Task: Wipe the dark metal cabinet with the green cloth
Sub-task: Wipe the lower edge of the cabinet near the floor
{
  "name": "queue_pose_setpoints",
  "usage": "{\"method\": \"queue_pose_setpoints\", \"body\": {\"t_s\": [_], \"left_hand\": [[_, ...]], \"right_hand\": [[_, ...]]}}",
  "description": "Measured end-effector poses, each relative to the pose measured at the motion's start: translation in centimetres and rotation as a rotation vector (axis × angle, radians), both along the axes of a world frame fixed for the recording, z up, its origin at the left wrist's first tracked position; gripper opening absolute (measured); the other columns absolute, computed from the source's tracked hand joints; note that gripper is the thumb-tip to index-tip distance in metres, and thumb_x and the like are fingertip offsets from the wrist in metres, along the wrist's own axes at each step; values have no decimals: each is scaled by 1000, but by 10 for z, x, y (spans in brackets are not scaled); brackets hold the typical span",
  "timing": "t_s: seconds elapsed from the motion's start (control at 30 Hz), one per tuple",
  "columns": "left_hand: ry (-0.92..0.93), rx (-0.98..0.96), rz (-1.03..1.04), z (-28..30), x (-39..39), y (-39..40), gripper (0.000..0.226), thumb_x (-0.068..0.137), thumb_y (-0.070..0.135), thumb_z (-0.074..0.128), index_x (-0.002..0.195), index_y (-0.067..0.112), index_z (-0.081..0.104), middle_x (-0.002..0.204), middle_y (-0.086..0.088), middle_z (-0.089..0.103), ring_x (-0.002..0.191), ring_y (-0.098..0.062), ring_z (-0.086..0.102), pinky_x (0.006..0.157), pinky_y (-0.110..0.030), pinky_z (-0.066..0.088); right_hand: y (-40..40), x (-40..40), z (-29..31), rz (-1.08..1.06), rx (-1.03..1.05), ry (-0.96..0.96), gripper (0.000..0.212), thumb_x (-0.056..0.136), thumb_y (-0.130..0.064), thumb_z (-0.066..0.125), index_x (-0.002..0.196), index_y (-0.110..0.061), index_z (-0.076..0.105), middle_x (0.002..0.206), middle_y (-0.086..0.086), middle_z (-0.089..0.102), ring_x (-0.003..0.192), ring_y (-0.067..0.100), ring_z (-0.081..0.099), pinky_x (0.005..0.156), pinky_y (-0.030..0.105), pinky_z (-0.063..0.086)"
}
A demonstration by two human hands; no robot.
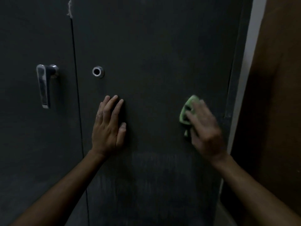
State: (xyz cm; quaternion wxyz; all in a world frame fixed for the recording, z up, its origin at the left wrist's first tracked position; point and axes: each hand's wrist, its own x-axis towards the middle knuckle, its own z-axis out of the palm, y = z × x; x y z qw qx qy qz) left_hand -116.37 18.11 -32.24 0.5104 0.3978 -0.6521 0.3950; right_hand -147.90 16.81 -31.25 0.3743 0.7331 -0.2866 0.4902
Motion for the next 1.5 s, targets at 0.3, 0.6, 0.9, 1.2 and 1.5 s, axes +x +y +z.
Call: {"method": "queue_pose_setpoints", "body": {"t_s": [0.3, 0.6, 0.9, 1.2, 1.5], "left_hand": [[-1, -7, 73, -1, -3, 0, 65, 92, 33, 47, 149, 3, 38, 157, -18, 32, 152, -32, 19, 125, -47, 15], [-12, -18, 113, -1, -2, -2, 67, 93, 35, 47, 150, 3, 36, 158, -17, 31, 152, -30, 18, 125, -46, 14], [-15, -30, 114, -3, -1, -4, 67, 93, 35, 46, 151, 4, 35, 158, -17, 31, 152, -31, 19, 124, -48, 15], [-8, -24, 123, 0, -7, 2, 65, 92, 34, 46, 148, 0, 39, 155, -20, 34, 150, -35, 23, 124, -49, 16], [-1, -26, 131, 0, -7, 2, 65, 92, 33, 46, 147, 0, 40, 155, -21, 35, 150, -35, 23, 124, -48, 15]], "right_hand": [[2, 7, -19, -9, -4, 294, 55, 78, 5, 72, 131, 1, 60, 149, 23, 42, 141, 44, 35, 114, 53, 37], [-9, -19, 47, -1, 28, -437, 53, 89, 6, 50, 141, -1, 49, 156, 25, 31, 147, 41, 26, 122, 41, 23], [4, -64, -28, -97, 114, -127, 53, 90, -3, 44, 143, 0, 45, 152, 31, 31, 141, 49, 31, 114, 51, 34], [0, -32, -15, -97, 49, -67, 58, 84, 5, 59, 140, 3, 48, 152, 32, 31, 143, 49, 27, 117, 54, 30], [-1, 15, 112, 35, 60, -450, 55, 90, 7, 50, 143, -4, 48, 158, 23, 28, 148, 40, 22, 120, 48, 27]]}}
